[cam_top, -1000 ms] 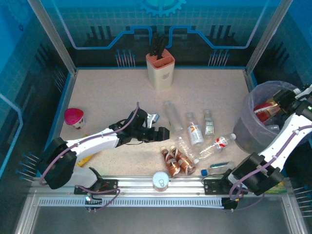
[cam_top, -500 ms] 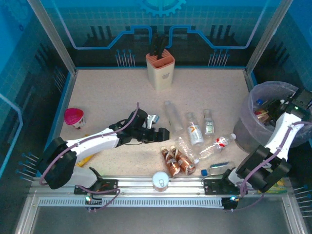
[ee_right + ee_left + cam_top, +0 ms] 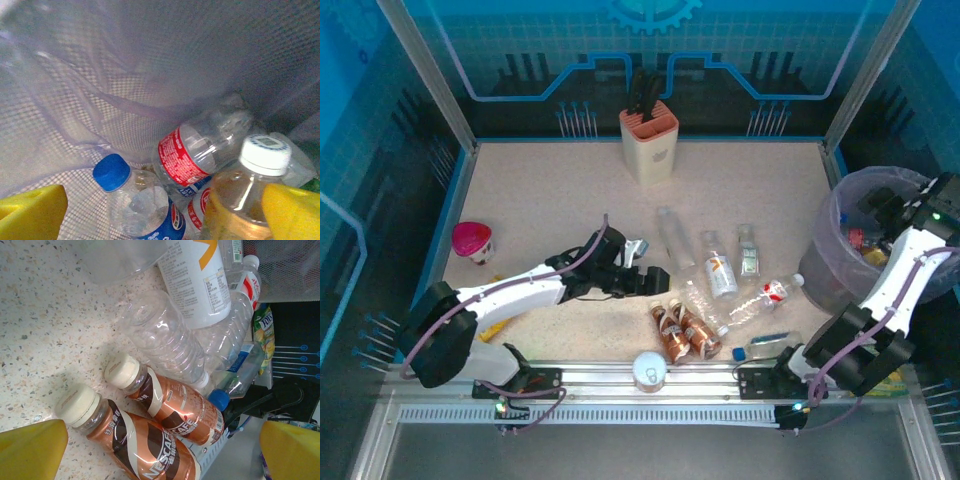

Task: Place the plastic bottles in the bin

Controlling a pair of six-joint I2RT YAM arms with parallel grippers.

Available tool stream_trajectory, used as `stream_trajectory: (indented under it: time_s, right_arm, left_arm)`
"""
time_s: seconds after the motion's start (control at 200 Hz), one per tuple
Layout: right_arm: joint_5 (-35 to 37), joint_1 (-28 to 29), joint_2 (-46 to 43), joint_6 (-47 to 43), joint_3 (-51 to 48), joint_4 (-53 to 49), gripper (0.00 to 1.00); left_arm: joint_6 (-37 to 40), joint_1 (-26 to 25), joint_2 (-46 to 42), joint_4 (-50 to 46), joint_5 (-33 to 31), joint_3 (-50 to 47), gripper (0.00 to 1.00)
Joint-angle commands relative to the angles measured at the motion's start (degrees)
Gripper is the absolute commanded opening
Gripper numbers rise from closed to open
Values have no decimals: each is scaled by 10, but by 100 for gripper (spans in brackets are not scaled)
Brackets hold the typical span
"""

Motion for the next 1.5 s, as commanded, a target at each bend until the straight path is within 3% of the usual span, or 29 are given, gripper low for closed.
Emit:
stream_trajectory:
  time_s: [0.0, 0.23, 0.495, 0.695, 0.891, 1.116, 1.496]
  right_arm:
    - [-1, 6, -35, -14, 43, -45, 100]
    - [-20, 12, -83, -18, 77, -94, 100]
    - [-108, 37, -123, -16, 95, -150, 100]
    - [-157, 137, -170, 1, 64, -150, 100]
    - [-113, 250, -201, 23, 18, -157, 100]
    - [-93, 295, -218, 34, -22, -152, 100]
    - [-92, 344, -230, 54, -72, -127, 100]
  left_arm:
    - [18, -3, 7, -8, -9, 10, 99]
    - [8, -6, 24, -13, -25, 36, 99]
    - [-35, -28, 54, -25, -128, 80, 99]
    - [-52, -33, 127, -82, -215, 156, 99]
    - [-63, -35, 207, -153, -306, 259, 99]
    - [-59, -36, 309, -198, -301, 354, 99]
    - [-61, -38, 378, -195, -289, 389, 97]
